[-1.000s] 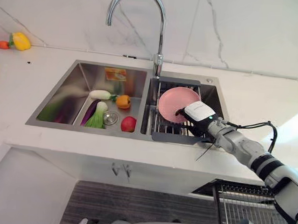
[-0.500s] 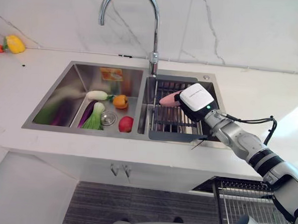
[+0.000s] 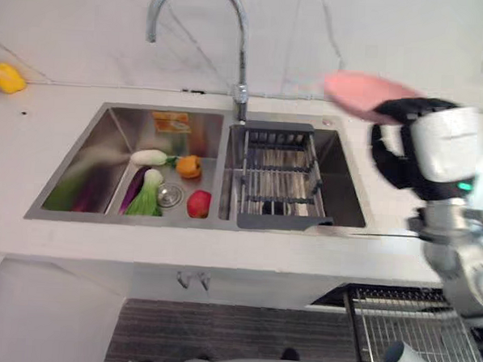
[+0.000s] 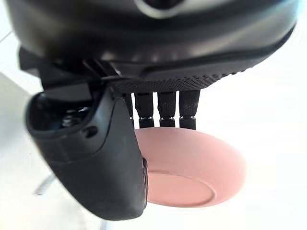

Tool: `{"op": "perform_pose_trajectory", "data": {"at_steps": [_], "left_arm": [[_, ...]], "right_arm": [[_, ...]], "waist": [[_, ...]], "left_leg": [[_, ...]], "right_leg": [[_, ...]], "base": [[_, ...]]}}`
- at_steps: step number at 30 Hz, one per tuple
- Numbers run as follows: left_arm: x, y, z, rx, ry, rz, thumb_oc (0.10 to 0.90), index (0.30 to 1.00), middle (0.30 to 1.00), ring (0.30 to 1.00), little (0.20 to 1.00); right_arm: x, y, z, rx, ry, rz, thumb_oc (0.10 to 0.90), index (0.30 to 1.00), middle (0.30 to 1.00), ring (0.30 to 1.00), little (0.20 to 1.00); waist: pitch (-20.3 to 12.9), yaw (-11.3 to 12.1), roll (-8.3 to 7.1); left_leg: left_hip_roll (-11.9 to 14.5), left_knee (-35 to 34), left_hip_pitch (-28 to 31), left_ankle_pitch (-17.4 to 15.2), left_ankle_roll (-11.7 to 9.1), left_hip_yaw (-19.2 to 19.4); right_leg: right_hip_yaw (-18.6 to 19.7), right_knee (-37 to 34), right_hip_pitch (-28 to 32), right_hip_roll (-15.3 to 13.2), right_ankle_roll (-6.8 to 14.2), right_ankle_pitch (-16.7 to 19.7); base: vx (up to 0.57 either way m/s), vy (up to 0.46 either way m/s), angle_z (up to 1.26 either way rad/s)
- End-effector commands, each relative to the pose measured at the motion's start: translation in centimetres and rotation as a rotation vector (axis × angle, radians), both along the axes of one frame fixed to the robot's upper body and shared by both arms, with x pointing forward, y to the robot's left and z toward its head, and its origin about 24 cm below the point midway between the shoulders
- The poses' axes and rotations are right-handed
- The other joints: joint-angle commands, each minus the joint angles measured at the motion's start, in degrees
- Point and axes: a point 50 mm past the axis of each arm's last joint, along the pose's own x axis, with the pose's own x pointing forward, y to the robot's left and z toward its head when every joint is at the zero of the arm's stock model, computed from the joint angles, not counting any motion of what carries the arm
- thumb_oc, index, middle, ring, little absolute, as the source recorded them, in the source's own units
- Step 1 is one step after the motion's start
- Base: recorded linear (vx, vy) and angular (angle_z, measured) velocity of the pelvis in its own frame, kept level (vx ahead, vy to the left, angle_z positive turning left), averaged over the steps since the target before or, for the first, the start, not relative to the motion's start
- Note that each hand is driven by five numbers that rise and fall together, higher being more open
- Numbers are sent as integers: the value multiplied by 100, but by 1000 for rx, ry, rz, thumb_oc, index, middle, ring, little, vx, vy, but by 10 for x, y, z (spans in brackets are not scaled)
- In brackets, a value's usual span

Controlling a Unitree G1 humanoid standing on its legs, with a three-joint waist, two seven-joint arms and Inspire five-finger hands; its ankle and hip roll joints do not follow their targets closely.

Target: Place the dishes in the dishwasher.

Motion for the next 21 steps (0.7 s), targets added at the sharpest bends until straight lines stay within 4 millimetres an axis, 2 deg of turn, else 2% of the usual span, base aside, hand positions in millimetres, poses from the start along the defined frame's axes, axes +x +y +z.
{"op": "perform_pose_trajectory", "data": {"at_steps": [1, 2, 6, 9, 11, 12, 13, 14, 16, 17, 19, 21], "left_arm": [[-5, 1, -2, 12, 52, -36, 800, 900, 900, 900, 900], [-8, 0, -4, -3, 73, -23, 800, 900, 900, 900, 900], [-5, 0, -5, -10, 89, -19, 800, 900, 900, 900, 900], [9, -1, -4, -21, 58, -21, 800, 900, 900, 900, 900], [24, 0, -3, -33, 13, -31, 800, 900, 900, 900, 900], [38, 5, 1, -41, -32, -17, 800, 900, 900, 900, 900], [39, 5, 1, -40, -34, -14, 800, 900, 900, 900, 900], [43, 7, 2, -40, -47, -11, 800, 900, 900, 900, 900], [41, 12, 3, -37, -49, 24, 800, 900, 900, 900, 900], [37, 11, 2, -47, -38, 40, 800, 900, 900, 900, 900], [36, 13, 2, -59, -39, 51, 800, 900, 900, 900, 900], [32, 14, 2, -65, -38, 78, 800, 900, 900, 900, 900]], "right_arm": [[-18, -1, 67, -55, -415, -4, 400, 300, 300, 300, 300], [-24, -9, 72, -82, -436, -52, 400, 300, 300, 300, 300], [-23, -19, 72, -101, -405, -109, 400, 300, 300, 300, 300], [-20, -21, 66, -123, -340, -131, 400, 300, 300, 300, 300], [-13, -23, 59, -131, -271, -153, 400, 300, 300, 300, 300], [-1, -25, 44, -112, -170, -168, 400, 300, 300, 300, 300], [0, -24, 44, -111, -172, -166, 400, 300, 300, 300, 300], [6, -22, 38, -118, -128, -158, 400, 300, 300, 300, 300], [15, -18, 19, -118, -8, -139, 400, 300, 300, 300, 300], [18, -20, 6, -113, 65, -148, 400, 300, 300, 300, 300], [13, -27, -12, -114, 159, -180, 400, 300, 300, 300, 300], [13, -32, -23, -96, 202, -202, 400, 300, 300, 300, 300]], "waist": [[-249, -171, -74], [-275, -238, -144], [-270, -347, -237], [-202, -466, -348], [-12, -502, -442], [212, -348, -474], [215, -355, -496], [219, -208, -501], [163, -131, -452], [213, -237, -487], [175, -302, -528], [108, -236, -550]], "left_leg": [[148, 54, -104, -2, 0, 333], [118, 52, -69, -42, 36, 396], [0, 47, 19, -122, 128, 562], [-131, 49, 17, -158, 213, 789], [-223, 67, -73, -145, 300, 992], [-162, 79, -143, -152, 316, 1369], [-183, 73, -159, -123, 320, 1375], [-183, 77, -221, -95, 319, 1592], [-115, 95, -209, -134, 299, 1772], [-108, 181, -258, -57, 316, 1812], [-91, 237, -343, -19, 295, 1794], [-28, 285, -503, 81, 230, 1798]], "right_leg": [[12, 92, 18, -507, 604, -514], [108, 117, -34, -539, 633, -462], [336, 139, -163, -616, 709, -325], [577, 155, -428, -724, 824, -75], [708, 303, -782, -812, 924, 75], [88, 702, -1101, -1036, 963, 117], [101, 715, -1130, -1056, 960, 130], [-525, 791, -1088, -1249, 889, 81], [-1121, 954, -833, -1371, 852, -130], [-918, 1240, -850, -1453, 804, -116], [-36, 1360, -784, -1351, 845, -377], [189, 1132, -591, -1409, 857, -309]], "base": [[-50, 90, -33], [-39, 64, -31], [-59, 111, -51], [-116, 97, -49], [-329, 62, -42], [-358, 4, -77], [-340, -15, -131], [-87, 15, -176], [-83, -39, -122], [-90, -97, -53], [-57, -130, -43], [-21, -203, 5]]}}
